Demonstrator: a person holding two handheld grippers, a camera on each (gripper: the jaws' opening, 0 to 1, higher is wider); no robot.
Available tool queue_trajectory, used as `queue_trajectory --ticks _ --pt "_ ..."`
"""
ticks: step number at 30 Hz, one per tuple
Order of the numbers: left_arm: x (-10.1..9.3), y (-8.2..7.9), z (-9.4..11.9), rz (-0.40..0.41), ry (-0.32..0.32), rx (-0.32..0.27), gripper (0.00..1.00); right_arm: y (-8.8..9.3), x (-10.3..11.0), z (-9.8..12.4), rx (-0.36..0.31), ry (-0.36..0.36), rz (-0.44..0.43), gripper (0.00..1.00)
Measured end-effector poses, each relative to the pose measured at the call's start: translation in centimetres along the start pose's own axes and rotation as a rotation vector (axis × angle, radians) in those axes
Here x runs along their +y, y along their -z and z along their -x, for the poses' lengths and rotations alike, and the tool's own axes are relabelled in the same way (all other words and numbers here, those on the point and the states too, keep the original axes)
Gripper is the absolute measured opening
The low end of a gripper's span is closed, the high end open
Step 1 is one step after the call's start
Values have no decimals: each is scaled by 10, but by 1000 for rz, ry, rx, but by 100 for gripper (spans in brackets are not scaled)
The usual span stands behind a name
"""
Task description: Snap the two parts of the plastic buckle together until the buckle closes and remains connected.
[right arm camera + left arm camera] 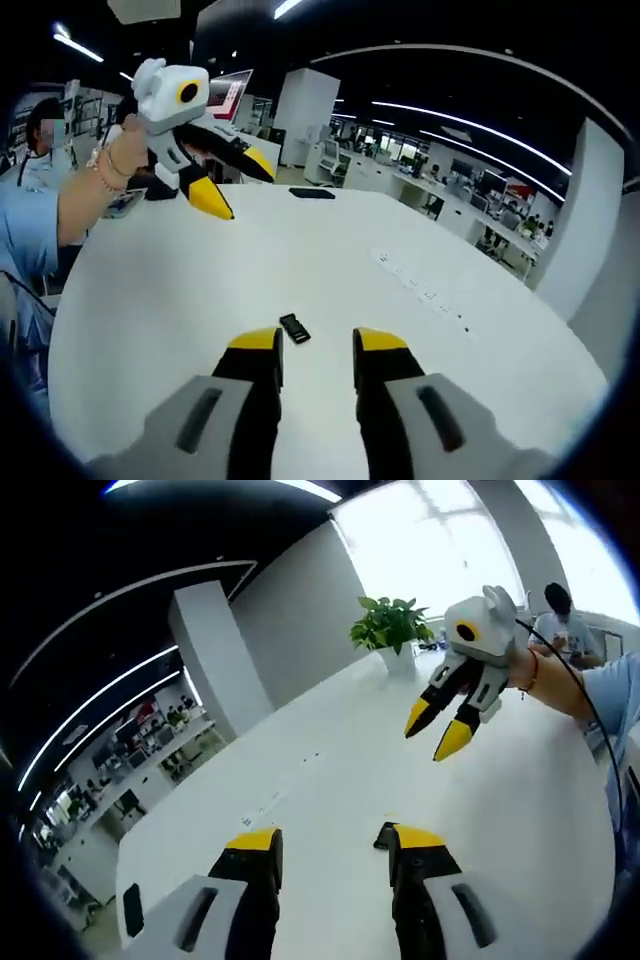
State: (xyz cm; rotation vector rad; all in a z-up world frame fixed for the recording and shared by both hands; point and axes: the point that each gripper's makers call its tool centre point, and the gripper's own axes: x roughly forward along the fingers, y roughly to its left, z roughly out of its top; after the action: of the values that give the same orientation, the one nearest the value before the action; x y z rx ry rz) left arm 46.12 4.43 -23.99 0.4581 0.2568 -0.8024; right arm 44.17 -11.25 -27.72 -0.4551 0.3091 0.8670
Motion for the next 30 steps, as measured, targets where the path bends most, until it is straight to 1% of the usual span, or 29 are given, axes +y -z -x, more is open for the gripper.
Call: queue_trajectory --ticks 1,3,5,6,7,9,10,11,13,16,17,20,22,23,24,26,28,30 --pt "3 -3 8 15 -24 -28 43 -2 1 4 -11 -4 -24 28" --pt "4 -6 18 38 -43 -63 43 -6 4 13 -41 -5 -28 28" --pt "7 -7 31 63 -75 -101 45 -7 5 20 -51 12 -29 29" --pt "8 -6 39 52 -96 -123 47 -7 5 27 -65 34 -16 29" --pt "11 -4 43 51 -118 -127 48 -5 6 29 -66 38 -11 29" --pt "20 6 58 38 -191 -117 48 -3 5 37 -81 64 -17 30" --pt "21 9 62 40 -202 -113 48 -2 5 39 -83 69 -15 30" --pt "24 13 69 58 -228 -117 49 -1 2 45 -89 89 -10 30" --pt "25 17 80 73 -250 -130 49 0 -2 54 -107 130 -10 31" --pt "24 17 96 113 -276 -184 50 0 -7 69 -129 184 8 32" --pt "23 17 99 121 -278 -192 50 -1 -9 75 -141 205 9 32" --pt "19 16 112 126 -295 -223 50 -3 -8 87 -165 223 11 32" --pt "19 10 121 85 -339 -265 51 -3 -6 94 -178 232 14 32" --pt "16 9 126 64 -357 -270 52 -3 -4 97 -184 233 14 32" --pt "12 9 129 64 -358 -270 53 -3 -3 99 -189 229 12 32" --pt "8 4 136 68 -365 -306 58 -2 0 101 -197 224 2 32" --pt "6 1 141 84 -369 -331 59 0 2 103 -197 226 5 32" --pt "4 1 145 84 -378 -342 59 1 0 110 -208 251 5 32"
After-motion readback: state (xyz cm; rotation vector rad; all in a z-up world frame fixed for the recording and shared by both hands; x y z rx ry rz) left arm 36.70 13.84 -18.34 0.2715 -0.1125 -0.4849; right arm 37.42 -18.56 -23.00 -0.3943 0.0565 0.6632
